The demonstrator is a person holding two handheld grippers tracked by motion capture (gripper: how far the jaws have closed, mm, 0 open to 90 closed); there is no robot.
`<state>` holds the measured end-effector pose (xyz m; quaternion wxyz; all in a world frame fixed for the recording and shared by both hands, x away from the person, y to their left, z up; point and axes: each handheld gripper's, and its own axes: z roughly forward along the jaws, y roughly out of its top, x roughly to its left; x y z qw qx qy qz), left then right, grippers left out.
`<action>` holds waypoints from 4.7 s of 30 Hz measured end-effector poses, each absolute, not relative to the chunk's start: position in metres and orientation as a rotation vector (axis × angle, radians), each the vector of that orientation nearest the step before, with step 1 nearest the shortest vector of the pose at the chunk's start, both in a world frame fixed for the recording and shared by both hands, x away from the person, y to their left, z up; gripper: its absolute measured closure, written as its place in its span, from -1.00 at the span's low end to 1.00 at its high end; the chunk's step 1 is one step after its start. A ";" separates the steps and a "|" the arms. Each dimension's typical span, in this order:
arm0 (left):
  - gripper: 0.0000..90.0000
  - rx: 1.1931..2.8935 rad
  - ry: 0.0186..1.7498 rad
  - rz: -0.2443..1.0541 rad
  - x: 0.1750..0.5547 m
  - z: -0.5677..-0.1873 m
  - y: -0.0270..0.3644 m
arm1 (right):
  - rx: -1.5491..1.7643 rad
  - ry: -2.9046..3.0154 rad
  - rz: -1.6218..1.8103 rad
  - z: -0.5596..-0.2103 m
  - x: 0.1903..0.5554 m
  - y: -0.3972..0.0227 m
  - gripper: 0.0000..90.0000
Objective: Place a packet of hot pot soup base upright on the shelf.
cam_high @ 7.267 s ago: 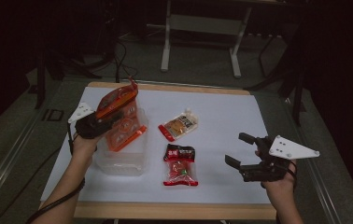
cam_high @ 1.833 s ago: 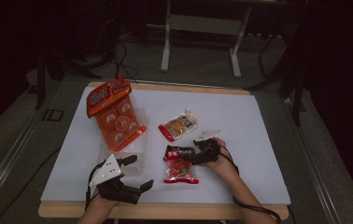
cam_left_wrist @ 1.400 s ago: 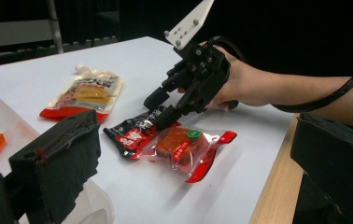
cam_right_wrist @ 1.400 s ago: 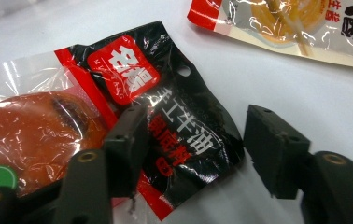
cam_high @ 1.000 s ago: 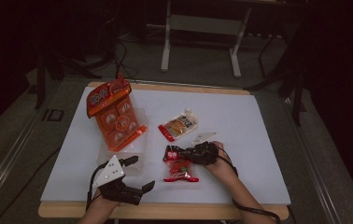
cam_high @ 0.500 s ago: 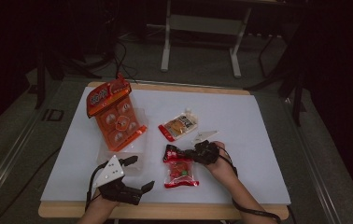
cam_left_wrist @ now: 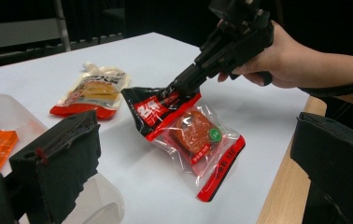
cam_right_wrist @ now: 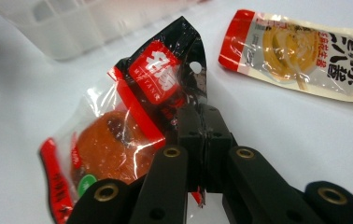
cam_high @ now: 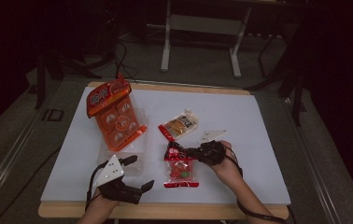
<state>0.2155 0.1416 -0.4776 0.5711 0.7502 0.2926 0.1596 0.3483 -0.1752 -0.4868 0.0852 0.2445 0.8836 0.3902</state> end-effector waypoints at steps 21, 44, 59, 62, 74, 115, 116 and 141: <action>-0.94 1.743 0.662 0.378 0.218 -0.468 0.133 | 0.645 2.521 1.256 -0.443 0.319 -0.192 0.98; -0.69 1.781 0.569 0.345 0.240 -0.443 0.109 | 0.558 2.464 1.332 -0.419 0.284 -0.202 0.98; -0.13 1.796 0.591 0.309 0.269 -0.436 0.095 | 0.504 2.465 1.375 -0.415 0.275 -0.196 0.98; 0.00 1.803 0.586 0.275 0.273 -0.436 0.093 | 0.492 2.467 1.383 -0.414 0.274 -0.195 0.98; 0.63 1.849 0.549 0.234 0.274 -0.438 0.089 | 0.466 2.474 1.416 -0.414 0.273 -0.194 0.98; 0.98 1.826 0.493 0.348 0.261 -0.411 0.096 | 0.540 2.427 1.508 -0.414 0.280 -0.201 0.49; 0.98 1.821 0.498 0.341 0.261 -0.410 0.097 | 0.542 2.422 1.510 -0.415 0.280 -0.201 0.44; 0.97 1.721 0.519 0.441 0.262 -0.386 0.152 | 0.640 2.332 1.613 -0.418 0.286 -0.217 -0.75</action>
